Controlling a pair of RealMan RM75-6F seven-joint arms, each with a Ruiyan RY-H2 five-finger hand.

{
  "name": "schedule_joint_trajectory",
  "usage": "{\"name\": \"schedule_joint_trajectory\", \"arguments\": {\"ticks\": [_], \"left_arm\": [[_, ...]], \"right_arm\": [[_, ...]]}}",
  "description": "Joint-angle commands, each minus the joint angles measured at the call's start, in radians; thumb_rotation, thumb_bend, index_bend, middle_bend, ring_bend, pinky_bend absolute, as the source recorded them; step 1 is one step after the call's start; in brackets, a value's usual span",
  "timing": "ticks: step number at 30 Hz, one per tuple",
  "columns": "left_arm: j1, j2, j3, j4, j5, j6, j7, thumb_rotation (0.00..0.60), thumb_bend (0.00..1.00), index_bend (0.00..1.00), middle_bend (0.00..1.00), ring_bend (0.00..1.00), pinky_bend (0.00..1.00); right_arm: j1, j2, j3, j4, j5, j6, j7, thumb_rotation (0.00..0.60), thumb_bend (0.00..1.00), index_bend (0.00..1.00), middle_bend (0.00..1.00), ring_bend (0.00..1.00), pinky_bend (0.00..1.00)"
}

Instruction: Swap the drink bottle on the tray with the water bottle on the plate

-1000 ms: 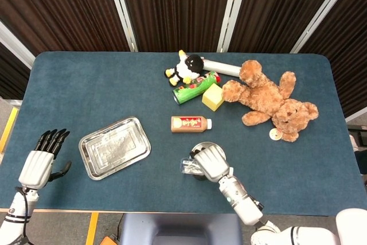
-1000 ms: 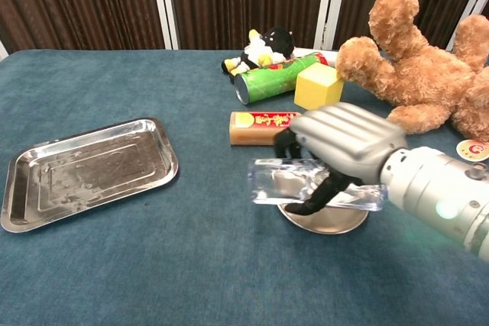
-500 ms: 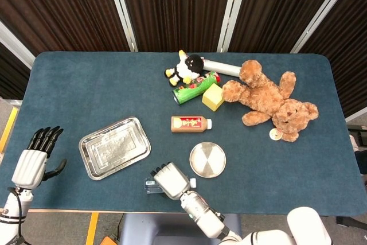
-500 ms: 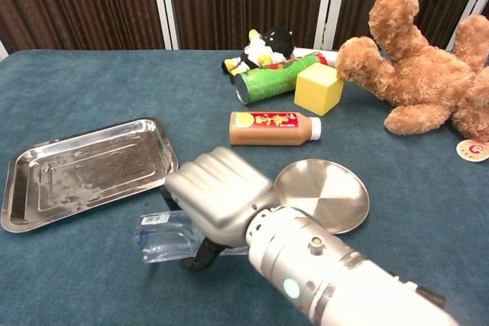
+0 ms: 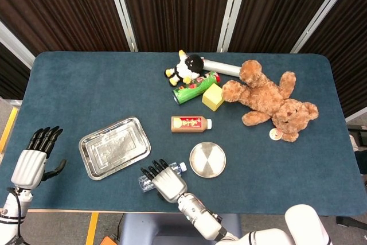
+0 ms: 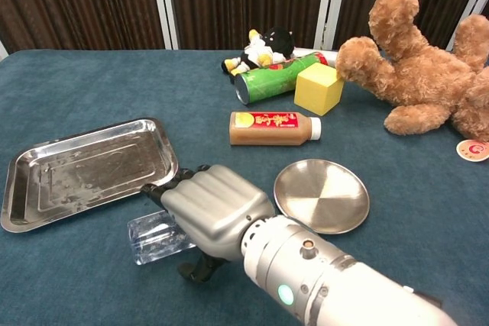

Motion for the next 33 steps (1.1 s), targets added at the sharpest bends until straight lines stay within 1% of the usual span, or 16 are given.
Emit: {"name": "schedule_joint_trajectory", "arguments": {"ticks": [1,4,5,7,9,12,14,17,20,26,30,33], "left_arm": [[0.003,0.001,-0.002,-0.003,0.001,0.004,0.005,0.6,0.36,0.0,0.04,0.0,0.07],[0.005,0.002,-0.004,-0.007,0.001,0.006,0.009,0.6,0.36,0.0,0.04,0.0,0.07],[0.006,0.002,-0.005,-0.01,0.001,0.006,0.012,0.6,0.36,0.0,0.04,0.0,0.07],[0.006,0.003,-0.005,-0.013,0.001,0.004,0.018,0.6,0.36,0.0,0.04,0.0,0.07],[0.006,0.0,-0.006,-0.01,0.001,0.0,0.021,0.6,0.36,0.0,0.04,0.0,0.07],[0.004,-0.005,-0.005,-0.007,0.004,-0.006,0.031,0.6,0.36,0.0,0.04,0.0,0.07],[0.002,-0.008,-0.006,-0.005,0.003,-0.012,0.035,0.6,0.35,0.0,0.04,0.0,0.07],[0.0,-0.011,-0.008,-0.001,-0.004,-0.024,0.038,0.6,0.35,0.0,0.04,0.0,0.07],[-0.001,-0.013,-0.012,0.004,-0.014,-0.036,0.04,0.6,0.35,0.0,0.04,0.0,0.07],[-0.006,-0.02,-0.02,0.018,-0.032,-0.058,0.046,0.6,0.35,0.0,0.04,0.0,0.07],[-0.008,-0.022,-0.024,0.023,-0.038,-0.065,0.049,0.6,0.36,0.0,0.04,0.0,0.07],[-0.006,-0.021,-0.028,0.023,-0.037,-0.059,0.048,0.6,0.36,0.0,0.04,0.0,0.07]], "right_arm": [[-0.011,0.079,0.003,-0.088,-0.013,0.03,0.029,0.6,0.41,0.0,0.25,0.17,0.24],[-0.017,0.14,0.036,-0.142,0.001,0.057,0.048,0.6,0.4,0.0,0.21,0.12,0.2],[-0.014,0.163,0.06,-0.16,0.022,0.059,0.049,0.6,0.4,0.0,0.19,0.1,0.19],[0.001,0.19,0.102,-0.173,0.058,0.058,0.047,0.6,0.4,0.0,0.12,0.04,0.16],[0.032,0.203,0.155,-0.152,0.09,0.057,0.033,0.6,0.4,0.0,0.07,0.01,0.14],[0.093,0.195,0.228,-0.063,0.161,0.039,0.013,0.6,0.4,0.0,0.06,0.0,0.12],[0.141,0.179,0.271,0.028,0.225,0.014,0.006,0.6,0.4,0.0,0.05,0.0,0.1],[0.204,0.147,0.306,0.171,0.311,-0.029,0.005,0.6,0.38,0.0,0.04,0.0,0.08],[0.256,0.11,0.32,0.307,0.36,-0.067,0.026,0.6,0.38,0.0,0.04,0.0,0.08],[0.343,0.024,0.332,0.558,0.411,-0.151,0.095,0.6,0.38,0.0,0.03,0.0,0.07],[0.378,0.003,0.323,0.636,0.432,-0.182,0.099,0.6,0.38,0.0,0.04,0.0,0.08],[0.378,0.008,0.308,0.65,0.449,-0.194,0.102,0.6,0.38,0.0,0.05,0.0,0.08]]}}
